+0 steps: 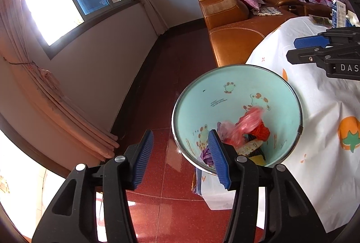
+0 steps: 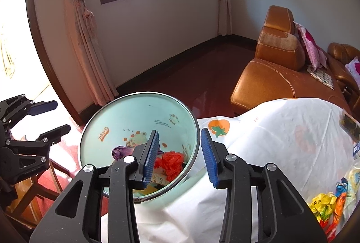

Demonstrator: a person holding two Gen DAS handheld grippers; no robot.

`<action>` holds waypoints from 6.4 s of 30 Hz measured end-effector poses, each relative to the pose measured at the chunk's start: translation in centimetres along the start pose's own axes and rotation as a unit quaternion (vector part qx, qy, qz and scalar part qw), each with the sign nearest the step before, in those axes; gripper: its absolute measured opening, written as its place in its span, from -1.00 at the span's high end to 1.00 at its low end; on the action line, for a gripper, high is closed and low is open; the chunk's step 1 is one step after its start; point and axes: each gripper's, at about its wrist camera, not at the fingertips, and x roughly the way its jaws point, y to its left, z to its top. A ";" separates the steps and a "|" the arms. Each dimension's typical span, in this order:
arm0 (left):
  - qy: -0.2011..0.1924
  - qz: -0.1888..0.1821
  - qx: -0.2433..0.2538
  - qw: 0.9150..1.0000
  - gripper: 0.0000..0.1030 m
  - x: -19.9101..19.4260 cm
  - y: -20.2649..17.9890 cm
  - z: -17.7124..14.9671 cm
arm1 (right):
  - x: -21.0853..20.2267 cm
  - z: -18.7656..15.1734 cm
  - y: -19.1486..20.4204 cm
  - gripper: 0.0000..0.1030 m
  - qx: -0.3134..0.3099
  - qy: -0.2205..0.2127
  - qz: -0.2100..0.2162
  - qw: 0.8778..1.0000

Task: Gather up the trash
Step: 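Open both grippers over the bin to drop the bag and sponge, then move both open grippers from the bin back over the table, then grasp the yellow candy wrapper with the left gripper while the right approaches the white snack packet, then grasp the white and orange snack packet with the right gripper, then carry the yellow wrapper and white snack packet over the bin with both grippers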

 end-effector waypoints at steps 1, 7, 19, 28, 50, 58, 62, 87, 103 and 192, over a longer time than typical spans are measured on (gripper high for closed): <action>0.000 0.001 0.000 1.000 0.00 0.0 0.0 0.0 | 0.0 0.0 0.0 0.24 0.000 0.000 -0.001 1.000; -0.001 0.000 -0.002 1.000 -0.07 0.0 0.1 0.0 | -0.1 0.0 0.0 0.22 -0.001 -0.001 -0.003 1.000; -0.004 -0.001 -0.003 1.000 -0.23 -0.1 0.1 0.0 | -0.5 -0.6 -0.5 0.18 0.005 -0.001 -0.011 1.000; -0.003 -0.006 0.002 1.000 -0.26 -0.2 -0.6 0.2 | -2.3 -1.6 -1.9 0.11 0.019 -0.004 -0.027 0.999; -0.046 -0.129 0.103 0.985 -0.40 -3.3 -16.6 4.6 | -20.9 -16.4 -18.8 -0.09 0.201 -0.027 -0.230 0.952; -0.069 -0.178 0.123 0.974 -0.41 -5.3 -24.9 8.0 | -24.8 -21.9 -22.3 -0.13 0.260 -0.032 -0.266 0.928; -0.070 -0.202 0.141 0.967 -0.47 -5.9 -28.9 8.6 | -25.4 -23.5 -22.6 -0.19 0.271 -0.033 -0.272 0.923; -0.021 -0.146 0.135 0.980 -0.56 -0.5 -27.0 8.2 | -25.3 -25.5 -23.5 -0.27 0.293 -0.035 -0.272 0.916; -0.029 -0.190 0.112 0.975 -0.55 -2.1 -30.8 8.7 | -25.0 -25.3 -23.1 -0.27 0.291 -0.037 -0.268 0.918; -0.065 -0.075 0.095 0.990 0.57 -3.2 -12.7 6.6 | -12.8 -8.0 -19.5 0.31 0.105 -0.003 -0.156 0.982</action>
